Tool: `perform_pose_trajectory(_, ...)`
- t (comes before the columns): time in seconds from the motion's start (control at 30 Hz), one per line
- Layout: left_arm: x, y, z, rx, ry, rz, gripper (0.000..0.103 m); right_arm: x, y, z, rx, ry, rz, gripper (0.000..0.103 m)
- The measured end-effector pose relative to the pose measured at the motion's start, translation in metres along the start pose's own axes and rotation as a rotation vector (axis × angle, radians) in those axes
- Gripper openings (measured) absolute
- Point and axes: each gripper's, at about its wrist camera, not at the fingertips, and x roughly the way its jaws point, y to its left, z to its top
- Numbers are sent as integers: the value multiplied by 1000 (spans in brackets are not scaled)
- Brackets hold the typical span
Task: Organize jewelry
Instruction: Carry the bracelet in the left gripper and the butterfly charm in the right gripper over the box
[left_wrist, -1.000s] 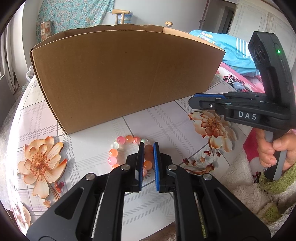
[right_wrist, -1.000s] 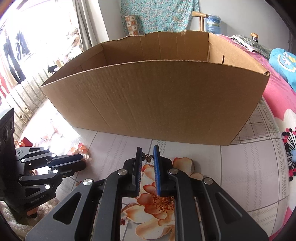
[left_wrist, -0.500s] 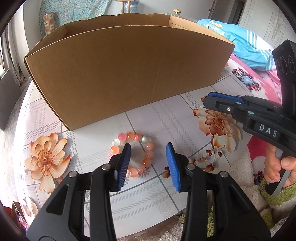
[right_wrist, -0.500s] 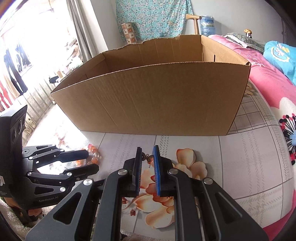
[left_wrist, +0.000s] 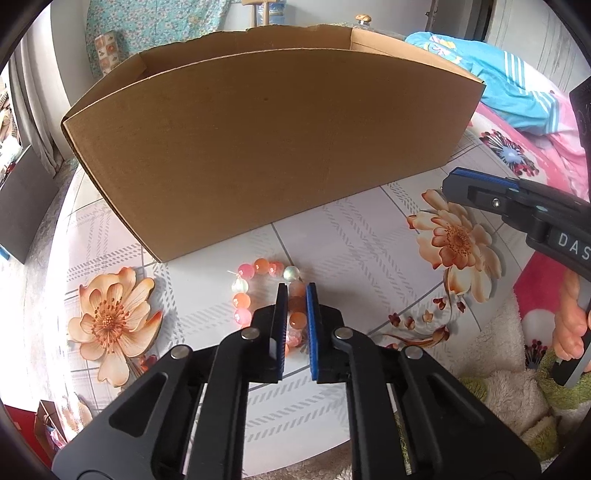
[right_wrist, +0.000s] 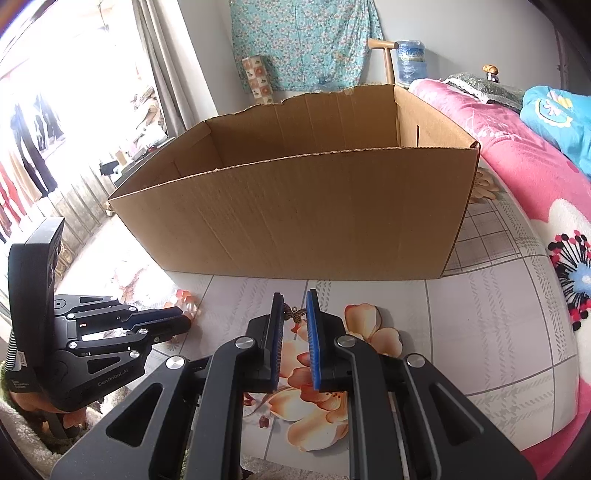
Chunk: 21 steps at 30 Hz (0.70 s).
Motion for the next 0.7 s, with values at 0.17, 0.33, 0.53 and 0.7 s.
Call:
perform_pose_trajectory(0.17, -1, 1, -1, 0, -7, 3, 9, 0, -1, 2, 7, -2, 1, 13)
perform_pose_trajectory(0.33, -4, 3, -3, -4, -7, 1, 9, -2, -1, 5, 5, -9, 3, 13)
perform_pose_trajectory(0.53, -5, 3, -3, -3, -10, 2, 9, -5, -2, 7, 8, -19, 8, 13)
perform_pose_trajectory(0.7, -8, 3, -2, 4, -20, 6, 9, -7, -2, 8, 8, -26, 10, 13)
